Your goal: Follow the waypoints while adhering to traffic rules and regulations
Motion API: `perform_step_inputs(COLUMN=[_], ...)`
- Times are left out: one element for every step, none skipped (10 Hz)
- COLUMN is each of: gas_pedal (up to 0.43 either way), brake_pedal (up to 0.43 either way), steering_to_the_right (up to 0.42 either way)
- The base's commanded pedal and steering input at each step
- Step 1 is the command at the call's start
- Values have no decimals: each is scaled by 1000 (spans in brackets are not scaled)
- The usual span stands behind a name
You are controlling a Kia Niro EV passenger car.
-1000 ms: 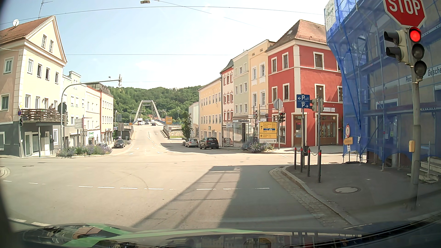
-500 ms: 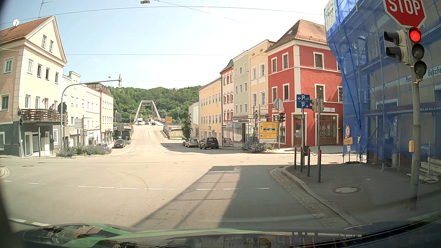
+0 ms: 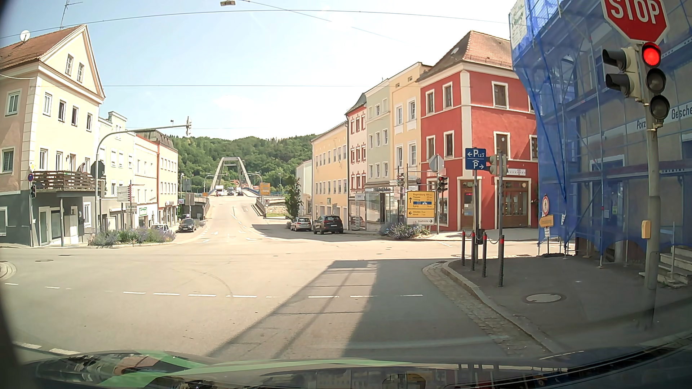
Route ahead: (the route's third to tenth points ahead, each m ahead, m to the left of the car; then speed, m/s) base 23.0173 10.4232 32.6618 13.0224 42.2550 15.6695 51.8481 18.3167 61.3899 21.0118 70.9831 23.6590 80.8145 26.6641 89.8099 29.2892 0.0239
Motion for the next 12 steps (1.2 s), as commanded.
perform_step_inputs(gas_pedal=[0,0,0,0,0,0,0,0,0,0,0,0], brake_pedal=[293,293,293,293,293,293,293,293,293,293,293,293], steering_to_the_right=[20,21,21,20,21,20,20,21,21,20,21,20])
